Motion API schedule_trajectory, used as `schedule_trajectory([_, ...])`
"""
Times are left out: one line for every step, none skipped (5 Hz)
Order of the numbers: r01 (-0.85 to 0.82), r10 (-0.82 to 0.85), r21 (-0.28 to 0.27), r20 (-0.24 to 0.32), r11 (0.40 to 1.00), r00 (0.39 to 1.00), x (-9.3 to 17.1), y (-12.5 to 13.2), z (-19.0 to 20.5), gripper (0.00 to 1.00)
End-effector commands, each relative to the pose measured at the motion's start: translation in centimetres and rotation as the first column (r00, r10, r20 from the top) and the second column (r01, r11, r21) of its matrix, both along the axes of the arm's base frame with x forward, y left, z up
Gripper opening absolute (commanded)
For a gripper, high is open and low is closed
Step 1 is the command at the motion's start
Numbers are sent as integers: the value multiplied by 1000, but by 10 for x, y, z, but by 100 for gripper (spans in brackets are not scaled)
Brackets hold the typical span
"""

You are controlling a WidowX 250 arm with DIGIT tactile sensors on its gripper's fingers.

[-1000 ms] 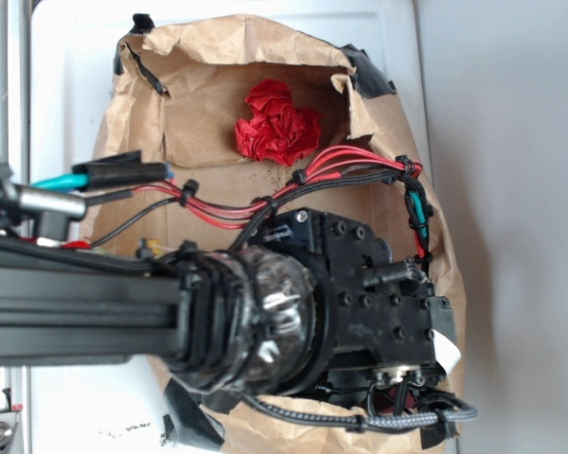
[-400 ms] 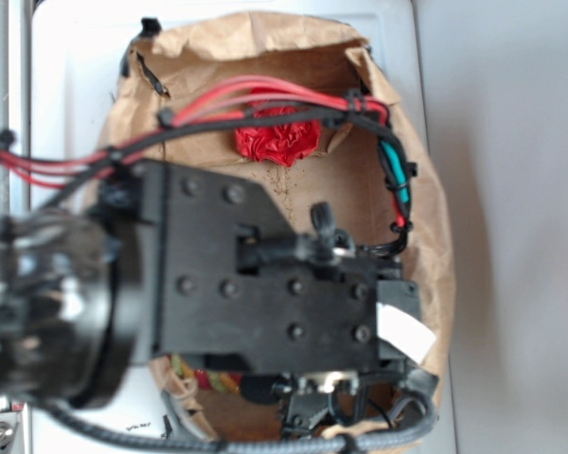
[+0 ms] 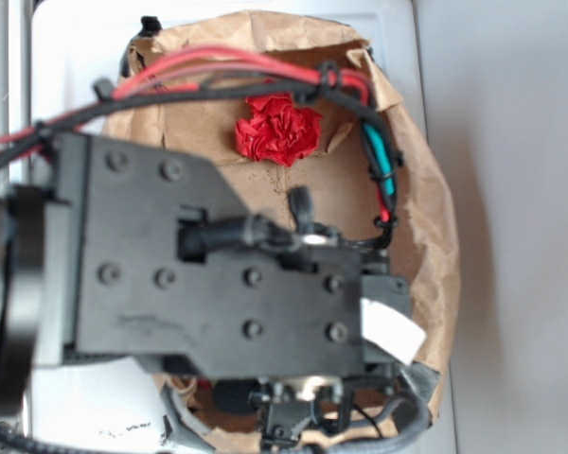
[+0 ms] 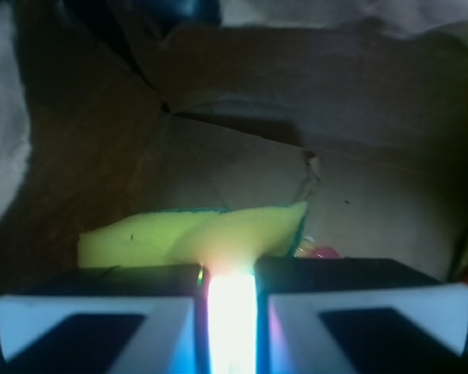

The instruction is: Grab the green sponge.

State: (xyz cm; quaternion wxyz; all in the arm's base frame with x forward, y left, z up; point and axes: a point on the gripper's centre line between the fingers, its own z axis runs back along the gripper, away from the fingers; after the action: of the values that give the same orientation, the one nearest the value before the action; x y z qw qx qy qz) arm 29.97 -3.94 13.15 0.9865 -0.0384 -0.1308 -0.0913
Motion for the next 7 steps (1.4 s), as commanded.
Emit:
schedule_trajectory([-278, 280, 28, -82, 960, 957, -1, 15, 49, 0])
schedule_trajectory([-375, 379, 60, -115, 925, 918, -11, 23, 55, 0])
schedule_trajectory([-431, 443, 125, -92, 893, 892, -24, 45, 60, 0])
schedule_trajectory([-425, 438, 176, -44, 888, 898, -27, 57, 59, 0])
schedule_trajectory([-458, 476, 197, -56, 867, 878, -21, 74, 54, 0])
schedule_trajectory([-478, 505, 242, -63, 844, 861, -15, 82, 49, 0])
schedule_trajectory([-491, 520, 260, -49, 831, 853, -14, 88, 46, 0])
